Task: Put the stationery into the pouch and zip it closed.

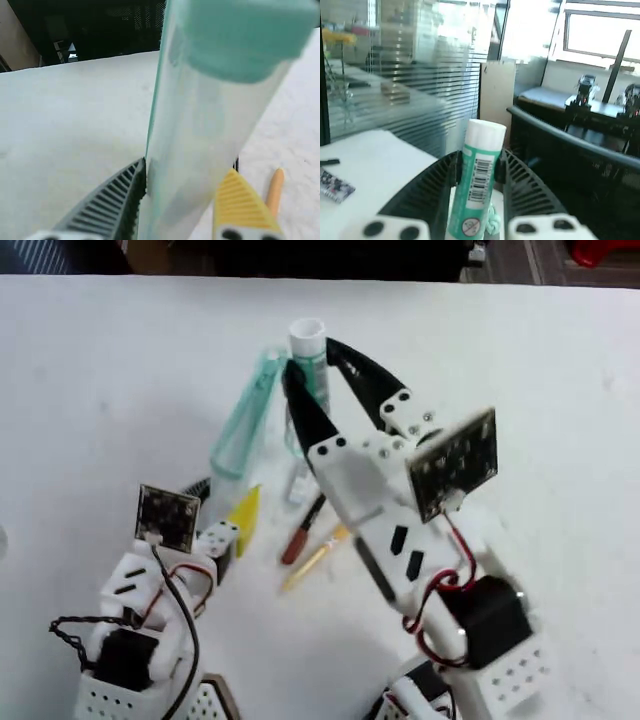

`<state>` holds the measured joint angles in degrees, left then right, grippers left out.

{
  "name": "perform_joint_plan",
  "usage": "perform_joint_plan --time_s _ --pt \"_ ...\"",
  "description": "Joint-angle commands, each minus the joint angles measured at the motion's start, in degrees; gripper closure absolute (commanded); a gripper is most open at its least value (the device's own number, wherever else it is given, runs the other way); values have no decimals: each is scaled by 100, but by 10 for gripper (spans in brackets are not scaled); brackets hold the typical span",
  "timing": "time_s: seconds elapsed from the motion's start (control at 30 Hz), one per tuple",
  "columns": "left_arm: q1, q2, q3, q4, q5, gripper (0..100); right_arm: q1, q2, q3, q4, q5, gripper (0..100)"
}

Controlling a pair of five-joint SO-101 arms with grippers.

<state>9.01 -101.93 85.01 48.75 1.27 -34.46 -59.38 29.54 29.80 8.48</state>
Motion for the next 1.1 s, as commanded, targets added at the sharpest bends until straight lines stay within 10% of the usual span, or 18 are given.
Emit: perform_joint_plan --time_s 0.0,1.07 --pt "66 -40 -35 0 -18 775 -321 -180 448 -1174 -141 981" --pt "13 -40 -35 -9 -18 777 -804 2035 1011 -2246 -176 981"
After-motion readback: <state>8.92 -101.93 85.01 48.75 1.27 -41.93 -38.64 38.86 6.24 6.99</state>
